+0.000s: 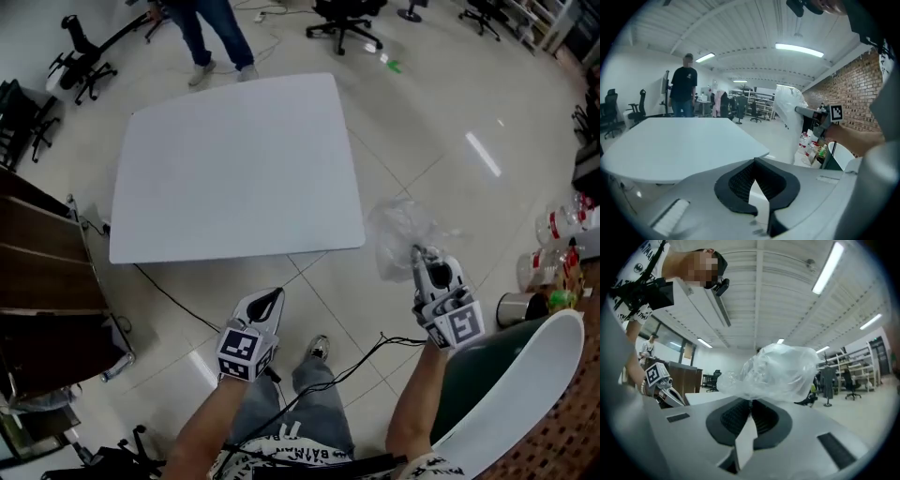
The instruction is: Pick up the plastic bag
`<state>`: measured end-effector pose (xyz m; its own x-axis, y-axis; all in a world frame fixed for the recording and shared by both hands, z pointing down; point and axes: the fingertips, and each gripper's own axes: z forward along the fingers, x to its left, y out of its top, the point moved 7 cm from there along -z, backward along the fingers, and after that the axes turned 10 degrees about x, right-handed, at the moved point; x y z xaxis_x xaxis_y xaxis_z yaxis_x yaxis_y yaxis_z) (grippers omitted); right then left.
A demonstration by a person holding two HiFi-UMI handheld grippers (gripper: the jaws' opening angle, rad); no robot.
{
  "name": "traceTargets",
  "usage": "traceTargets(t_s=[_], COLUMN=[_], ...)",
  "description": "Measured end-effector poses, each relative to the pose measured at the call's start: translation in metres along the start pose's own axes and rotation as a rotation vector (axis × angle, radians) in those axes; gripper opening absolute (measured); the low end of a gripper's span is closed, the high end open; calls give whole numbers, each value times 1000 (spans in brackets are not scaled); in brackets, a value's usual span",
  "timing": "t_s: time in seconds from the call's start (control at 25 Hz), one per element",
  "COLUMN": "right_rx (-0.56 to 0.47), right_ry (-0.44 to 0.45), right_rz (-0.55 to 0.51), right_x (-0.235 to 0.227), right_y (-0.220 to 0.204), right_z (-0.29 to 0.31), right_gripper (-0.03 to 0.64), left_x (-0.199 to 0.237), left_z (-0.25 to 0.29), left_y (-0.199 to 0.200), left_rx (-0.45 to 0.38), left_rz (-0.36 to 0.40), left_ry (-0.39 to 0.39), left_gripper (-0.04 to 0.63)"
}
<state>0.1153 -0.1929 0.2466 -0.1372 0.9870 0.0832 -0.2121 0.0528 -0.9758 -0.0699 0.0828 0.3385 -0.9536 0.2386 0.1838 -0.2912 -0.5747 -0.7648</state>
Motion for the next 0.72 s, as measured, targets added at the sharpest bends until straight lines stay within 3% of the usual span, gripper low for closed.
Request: traceTargets(t_s=[0.16, 0.32, 0.52, 0.72], right_rx=[31, 78, 244, 394], right_ry=[148, 244, 414, 577], right_rz=[-226, -371, -498, -629], right_x=[34, 73, 147, 244], right_y=[99, 148, 145, 88], right_z=[65, 159, 282, 389], right_gripper=[14, 14, 14, 14], left_x=[48, 101, 156, 203], left_z=[-76, -128, -170, -202], left_y=[-7, -16, -32, -54], left_rx=[-22, -53, -63, -55], left_rz=[-64, -121, -176, -249], left_ry=[87, 146, 204, 270], left_gripper=[0, 0, 0, 0])
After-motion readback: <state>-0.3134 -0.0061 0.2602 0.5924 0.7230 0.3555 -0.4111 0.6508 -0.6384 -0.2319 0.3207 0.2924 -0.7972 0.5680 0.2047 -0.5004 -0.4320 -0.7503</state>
